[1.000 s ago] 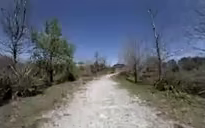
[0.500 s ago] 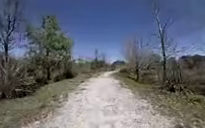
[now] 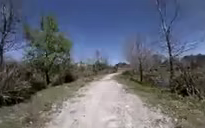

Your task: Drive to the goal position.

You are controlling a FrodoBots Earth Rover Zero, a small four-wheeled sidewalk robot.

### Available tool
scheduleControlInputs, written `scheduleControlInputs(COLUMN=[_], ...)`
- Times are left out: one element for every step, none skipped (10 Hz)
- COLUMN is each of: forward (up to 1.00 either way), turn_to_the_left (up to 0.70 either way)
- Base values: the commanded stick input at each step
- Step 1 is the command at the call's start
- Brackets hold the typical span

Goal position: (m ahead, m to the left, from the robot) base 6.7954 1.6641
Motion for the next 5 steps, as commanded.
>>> scheduleControlInputs(forward=[0.7, 0.7, 0.7, 0.7, 0.7], turn_to_the_left=[0.0, 0.0, 0.0, 0.0, 0.0])
